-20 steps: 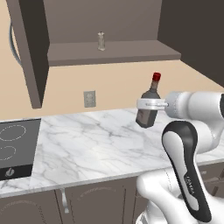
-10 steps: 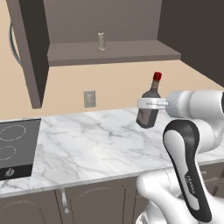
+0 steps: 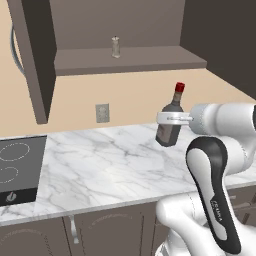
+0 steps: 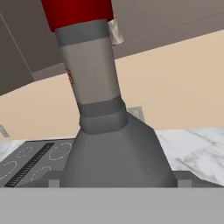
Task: Get the candle and the liquor from the cabinet and move them to the dining counter.
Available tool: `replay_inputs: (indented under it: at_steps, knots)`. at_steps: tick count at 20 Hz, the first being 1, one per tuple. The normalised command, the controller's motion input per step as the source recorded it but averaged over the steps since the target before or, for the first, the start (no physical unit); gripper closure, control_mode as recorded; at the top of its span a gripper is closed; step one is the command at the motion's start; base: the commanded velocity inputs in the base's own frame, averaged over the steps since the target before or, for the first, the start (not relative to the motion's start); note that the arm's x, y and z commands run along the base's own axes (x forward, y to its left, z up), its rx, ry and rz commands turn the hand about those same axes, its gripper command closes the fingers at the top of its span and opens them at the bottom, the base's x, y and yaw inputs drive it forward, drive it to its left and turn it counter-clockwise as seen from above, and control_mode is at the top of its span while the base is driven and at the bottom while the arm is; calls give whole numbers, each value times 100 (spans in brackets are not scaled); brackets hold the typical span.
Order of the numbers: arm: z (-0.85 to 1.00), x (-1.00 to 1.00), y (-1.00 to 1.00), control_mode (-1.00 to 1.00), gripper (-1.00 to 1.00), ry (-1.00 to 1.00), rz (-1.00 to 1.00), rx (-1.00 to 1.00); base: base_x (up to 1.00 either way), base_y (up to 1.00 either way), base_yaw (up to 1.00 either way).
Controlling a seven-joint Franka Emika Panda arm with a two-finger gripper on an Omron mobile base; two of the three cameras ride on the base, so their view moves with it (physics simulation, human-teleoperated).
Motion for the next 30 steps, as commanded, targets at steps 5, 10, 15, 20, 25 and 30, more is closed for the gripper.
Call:
replay_inputs:
  at_steps: [5,10,15,20,25,30]
  knots:
    - [0,0,0,-100,100,0,0,0,0,0,0]
    - [0,0,0,-100,100,0,0,0,0,0,0]
    - [0,0,0,100,100,0,0,0,0,0,0]
    - [0,0,0,100,100,0,0,0,-17,2,0]
    - [0,0,0,100,100,0,0,0,-63,-1,-15]
    - [0,0,0,100,100,0,0,0,-44,0,-13]
